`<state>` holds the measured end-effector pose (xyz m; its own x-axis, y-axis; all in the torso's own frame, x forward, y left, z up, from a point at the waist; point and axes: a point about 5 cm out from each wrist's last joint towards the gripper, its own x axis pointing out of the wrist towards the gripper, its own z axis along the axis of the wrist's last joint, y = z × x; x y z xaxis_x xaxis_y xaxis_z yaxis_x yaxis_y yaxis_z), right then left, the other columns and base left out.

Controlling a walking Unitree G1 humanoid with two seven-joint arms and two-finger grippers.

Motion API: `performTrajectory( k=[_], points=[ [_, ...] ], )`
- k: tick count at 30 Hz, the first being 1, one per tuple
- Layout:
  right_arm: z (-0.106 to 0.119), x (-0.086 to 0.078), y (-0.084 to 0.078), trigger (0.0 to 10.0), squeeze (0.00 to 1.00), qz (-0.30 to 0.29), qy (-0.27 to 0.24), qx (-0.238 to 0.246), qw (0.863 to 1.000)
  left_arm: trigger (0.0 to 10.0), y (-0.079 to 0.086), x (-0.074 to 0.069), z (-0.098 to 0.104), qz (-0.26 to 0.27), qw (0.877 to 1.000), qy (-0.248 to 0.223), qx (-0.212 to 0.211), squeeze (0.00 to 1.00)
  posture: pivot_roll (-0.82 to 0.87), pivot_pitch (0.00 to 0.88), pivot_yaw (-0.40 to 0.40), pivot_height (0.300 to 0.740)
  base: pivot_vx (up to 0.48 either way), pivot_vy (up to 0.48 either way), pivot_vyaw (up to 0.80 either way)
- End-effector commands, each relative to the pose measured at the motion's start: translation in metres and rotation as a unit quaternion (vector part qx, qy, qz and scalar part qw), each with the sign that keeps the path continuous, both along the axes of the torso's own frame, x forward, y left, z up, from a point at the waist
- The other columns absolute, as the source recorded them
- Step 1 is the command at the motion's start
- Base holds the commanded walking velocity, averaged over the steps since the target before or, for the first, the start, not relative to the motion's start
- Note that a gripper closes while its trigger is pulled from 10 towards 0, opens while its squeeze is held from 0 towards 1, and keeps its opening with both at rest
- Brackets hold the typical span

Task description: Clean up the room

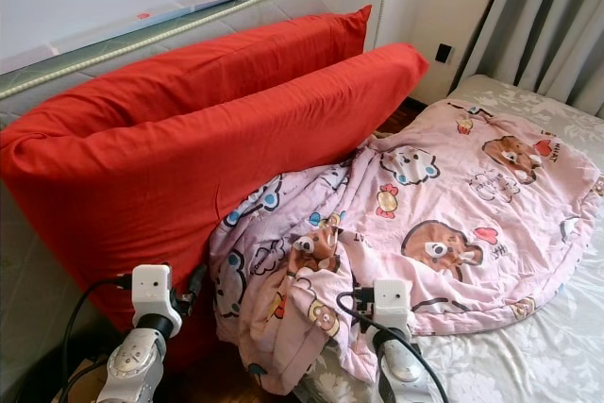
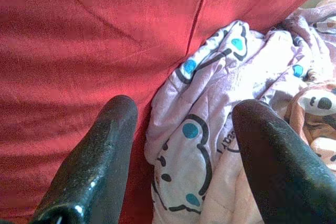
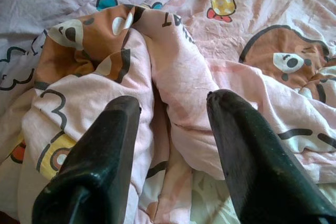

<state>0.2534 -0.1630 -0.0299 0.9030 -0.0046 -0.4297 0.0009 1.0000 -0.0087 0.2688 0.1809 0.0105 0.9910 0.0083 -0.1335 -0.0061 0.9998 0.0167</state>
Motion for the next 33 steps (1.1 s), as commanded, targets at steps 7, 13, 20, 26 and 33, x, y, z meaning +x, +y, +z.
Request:
performTrajectory(
  k=[7, 13, 20, 26, 33],
  points=[
    [0.005, 0.005, 0.007, 10.0, 0.0, 0.016, -0.019, 0.011, 1.0, 10.0, 0.001, 0.0, 0.001, 0.005, 1.0, 0.0, -0.006, 0.0, -0.04, 0.05, -0.018, 0.69, 0.0, 0.0, 0.0],
    [0.002, 0.002, 0.009, 10.0, 0.0, 0.021, -0.009, 0.012, 1.0, 10.0, 0.0, 0.0, 0.001, 0.004, 1.0, -0.001, -0.007, 0.0, -0.04, 0.055, -0.018, 0.69, 0.0, 0.0, 0.0],
    [0.0, 0.001, 0.009, 10.0, 0.0, 0.025, 0.002, 0.008, 1.0, 10.0, -0.001, 0.001, 0.002, 0.003, 1.0, -0.002, -0.008, 0.0, -0.04, 0.058, -0.019, 0.69, 0.0, 0.0, 0.0],
    [-0.001, 0.001, 0.011, 10.0, 0.0, 0.034, 0.01, 0.02, 0.999, 10.0, -0.003, 0.002, 0.002, 0.002, 1.0, -0.002, -0.011, 0.0, -0.04, 0.059, -0.021, 0.661, 0.0, 0.0, 0.0],
    [-0.002, 0.0, 0.013, 10.0, 0.0, 0.043, 0.015, 0.02, 0.999, 10.0, -0.004, 0.002, 0.002, -0.001, 1.0, 0.0, -0.012, 0.0, -0.04, 0.06, -0.022, 0.661, 0.0, 0.0, 0.0]
  ],
)
